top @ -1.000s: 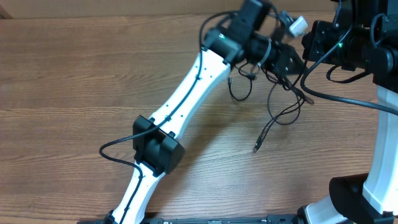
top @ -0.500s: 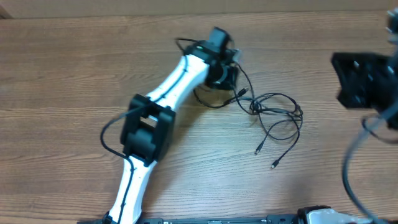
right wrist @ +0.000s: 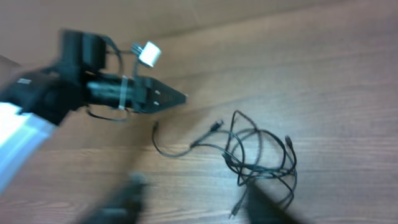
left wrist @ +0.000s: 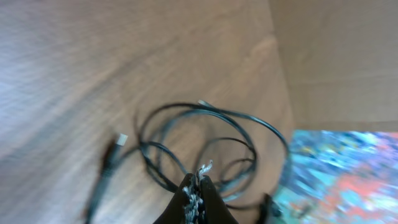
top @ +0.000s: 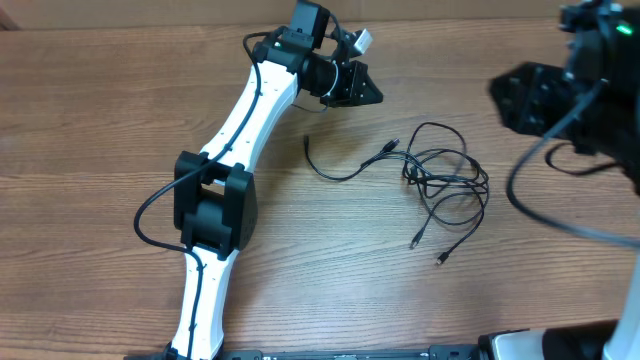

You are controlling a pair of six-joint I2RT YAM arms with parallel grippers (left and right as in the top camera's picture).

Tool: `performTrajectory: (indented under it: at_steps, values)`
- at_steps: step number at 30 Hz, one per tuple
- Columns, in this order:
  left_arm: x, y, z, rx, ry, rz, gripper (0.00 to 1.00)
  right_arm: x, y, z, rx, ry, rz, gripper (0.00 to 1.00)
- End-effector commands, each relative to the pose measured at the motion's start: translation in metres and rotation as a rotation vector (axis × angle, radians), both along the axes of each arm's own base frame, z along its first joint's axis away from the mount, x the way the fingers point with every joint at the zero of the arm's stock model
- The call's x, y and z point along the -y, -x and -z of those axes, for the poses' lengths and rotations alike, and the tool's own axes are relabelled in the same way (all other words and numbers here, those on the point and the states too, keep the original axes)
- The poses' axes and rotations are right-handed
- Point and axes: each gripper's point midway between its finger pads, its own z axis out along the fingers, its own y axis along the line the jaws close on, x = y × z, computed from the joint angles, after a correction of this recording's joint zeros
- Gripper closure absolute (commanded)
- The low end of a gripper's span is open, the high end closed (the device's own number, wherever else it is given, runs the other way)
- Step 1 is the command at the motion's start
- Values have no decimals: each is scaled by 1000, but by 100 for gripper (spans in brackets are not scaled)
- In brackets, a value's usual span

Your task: Untangle cables

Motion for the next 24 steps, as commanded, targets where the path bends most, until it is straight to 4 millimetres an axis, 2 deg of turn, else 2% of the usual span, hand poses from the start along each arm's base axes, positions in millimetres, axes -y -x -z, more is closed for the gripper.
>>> performTrajectory:
  at_steps: [1, 4, 5, 6, 7, 10, 12, 13, 17, 19, 21, 24]
  values:
    - [18, 23, -13, -104, 44, 28, 96, 1, 0, -1, 7, 9, 4, 0]
    - [33, 34, -6, -178, -2, -4, 95, 1, -2, 0, 2, 13, 7, 0]
    - [39, 36, -5, -189, -11, -16, 89, 2, -2, 0, 3, 16, 10, 0]
    - [48, 38, -6, -191, -12, -25, 75, 3, -2, 1, 3, 21, 14, 0]
    - [57, 39, -8, -176, -4, -26, 68, 5, -2, 1, 4, 27, 20, 0]
    - [90, 38, -22, -30, 49, 19, 55, 7, -3, 1, 5, 38, 30, 0]
    - [104, 35, -20, 123, 20, 38, 57, 10, -3, 1, 7, 50, 40, 0]
    - [108, 30, -11, 203, -51, 10, 59, 12, -4, 1, 8, 61, 51, 0]
    - [97, 10, 30, 433, -396, -109, 53, 16, -4, 1, 11, 75, 65, 0]
    - [87, 2, 47, 510, -550, -170, 41, 16, -4, 1, 10, 74, 65, 0]
    - [89, 6, 57, 500, -577, -170, 41, 16, -4, 1, 10, 74, 65, 0]
    - [98, 14, 70, 335, -496, -236, 45, 16, -4, 1, 10, 74, 65, 0]
